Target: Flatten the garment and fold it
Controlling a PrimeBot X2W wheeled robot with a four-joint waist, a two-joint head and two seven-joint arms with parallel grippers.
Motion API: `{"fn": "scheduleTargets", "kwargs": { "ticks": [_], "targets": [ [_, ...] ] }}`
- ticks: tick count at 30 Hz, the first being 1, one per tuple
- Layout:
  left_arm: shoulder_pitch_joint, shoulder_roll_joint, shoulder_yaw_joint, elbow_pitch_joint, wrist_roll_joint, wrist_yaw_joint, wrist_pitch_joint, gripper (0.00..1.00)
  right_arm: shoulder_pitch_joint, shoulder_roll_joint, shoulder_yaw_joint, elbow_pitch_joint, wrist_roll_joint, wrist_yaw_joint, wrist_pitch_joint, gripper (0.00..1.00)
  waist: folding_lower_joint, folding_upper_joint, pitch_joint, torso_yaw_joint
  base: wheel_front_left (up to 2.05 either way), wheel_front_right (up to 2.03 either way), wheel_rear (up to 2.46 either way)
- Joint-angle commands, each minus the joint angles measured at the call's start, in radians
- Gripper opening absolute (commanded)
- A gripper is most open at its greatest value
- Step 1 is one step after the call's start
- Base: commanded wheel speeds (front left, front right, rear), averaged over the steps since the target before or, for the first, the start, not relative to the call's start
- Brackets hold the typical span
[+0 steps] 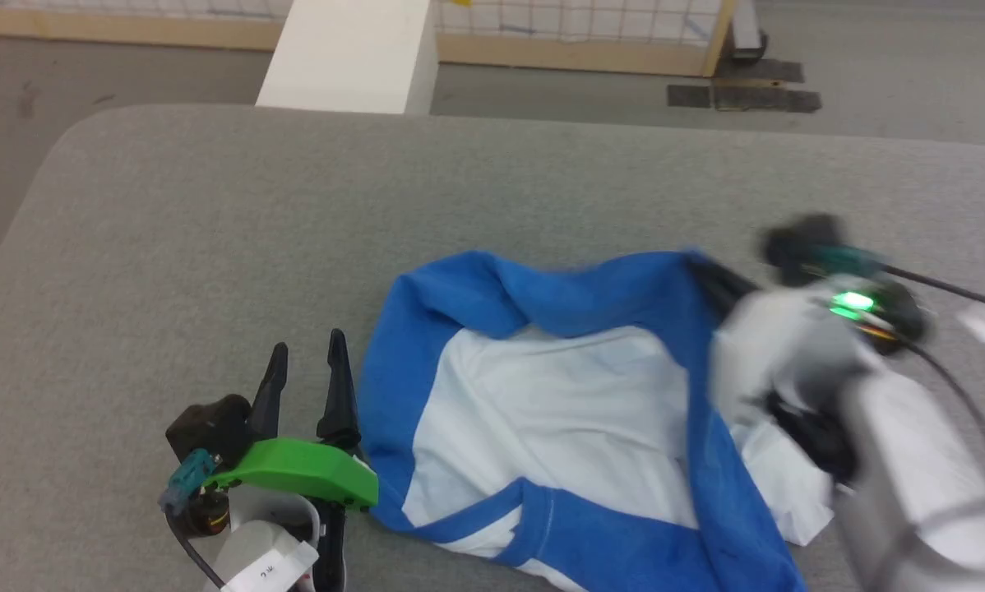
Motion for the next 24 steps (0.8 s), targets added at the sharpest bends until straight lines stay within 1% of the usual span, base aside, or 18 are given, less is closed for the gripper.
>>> {"fn": "scheduleTargets", "kwargs": {
  "ticks": [1,2,4,7,10,11,12,14,15,16,18,21,23,24],
  "targets": [
    [0.012,-0.002,0.003,0.003,0.014,-0.005,-0.004,1.0,0.071,-0.022,-0.056,-0.064,0.004,-0.002,0.006,0.0,0.0,0.0,-0.029,-0.034,0.0,0.0,0.0],
    [0.013,-0.002,0.004,0.003,0.014,-0.004,-0.004,1.0,0.115,-0.029,-0.1,-0.114,0.004,-0.002,0.017,0.0,0.0,0.0,-0.031,-0.04,0.0,0.0,0.0],
    [0.016,-0.002,0.006,0.001,0.015,-0.005,-0.004,1.0,0.223,-0.023,-0.214,-0.226,0.005,-0.002,0.047,0.0,0.0,0.0,-0.034,-0.052,0.0,0.0,0.0],
    [0.021,-0.001,0.011,0.001,0.017,-0.006,-0.004,1.0,0.391,0.018,-0.387,-0.366,-0.014,-0.002,0.11,0.0,0.0,0.0,-0.032,-0.073,0.0,0.0,0.0],
    [0.022,0.0,0.016,-0.001,0.017,-0.006,-0.004,1.0,0.51,0.049,-0.502,-0.427,-0.037,-0.002,0.162,0.0,0.0,0.0,-0.023,-0.091,0.0,0.0,0.0],
    [0.021,0.0,0.019,0.0,0.018,-0.007,-0.004,1.0,0.538,0.064,-0.536,-0.435,-0.023,-0.002,0.178,0.0,0.0,0.0,-0.022,-0.098,0.0,0.0,0.0],
    [0.02,0.0,0.022,-0.003,0.017,-0.005,-0.004,1.0,0.59,0.081,-0.568,-0.416,-0.009,-0.002,0.22,0.0,0.0,0.0,-0.014,-0.113,0.0,0.0,0.0],
    [0.017,0.0,0.02,-0.001,0.015,-0.005,-0.004,1.0,0.597,0.084,-0.564,-0.401,-0.002,-0.002,0.225,0.0,0.0,0.0,-0.011,-0.119,0.0,0.0,0.0],
    [0.016,0.0,0.019,0.0,0.014,-0.005,-0.004,1.0,0.59,0.086,-0.563,-0.401,0.011,-0.002,0.214,0.31,0.0,0.0,-0.01,-0.121,0.0,0.0,0.0],
    [0.015,0.0,0.019,0.0,0.014,-0.005,-0.004,1.0,0.581,0.087,-0.561,-0.404,0.014,-0.002,0.198,1.0,0.0,0.0,-0.01,-0.124,0.0,0.0,0.0],
    [0.014,0.0,0.014,0.004,0.012,-0.007,-0.004,1.0,0.563,0.088,-0.556,-0.411,0.032,-0.002,0.17,1.0,0.0,0.0,-0.01,-0.128,0.0,0.0,0.0],
    [0.006,0.003,-0.01,0.011,0.02,-0.018,0.014,1.0,0.522,0.088,-0.581,-0.425,0.052,-0.002,0.11,1.0,0.0,0.0,-0.011,-0.132,0.0,0.0,0.0],
    [-0.009,0.008,-0.055,0.006,0.035,-0.045,0.057,1.0,0.499,0.088,-0.616,-0.435,0.052,-0.002,0.081,1.0,0.0,0.0,-0.011,-0.132,0.0,0.0,0.0],
    [-0.022,0.013,-0.093,0.004,0.046,-0.068,0.103,1.0,0.49,0.088,-0.635,-0.436,0.048,-0.002,0.072,1.0,0.0,0.0,-0.01,-0.13,0.0,0.0,0.0]
  ]
}}
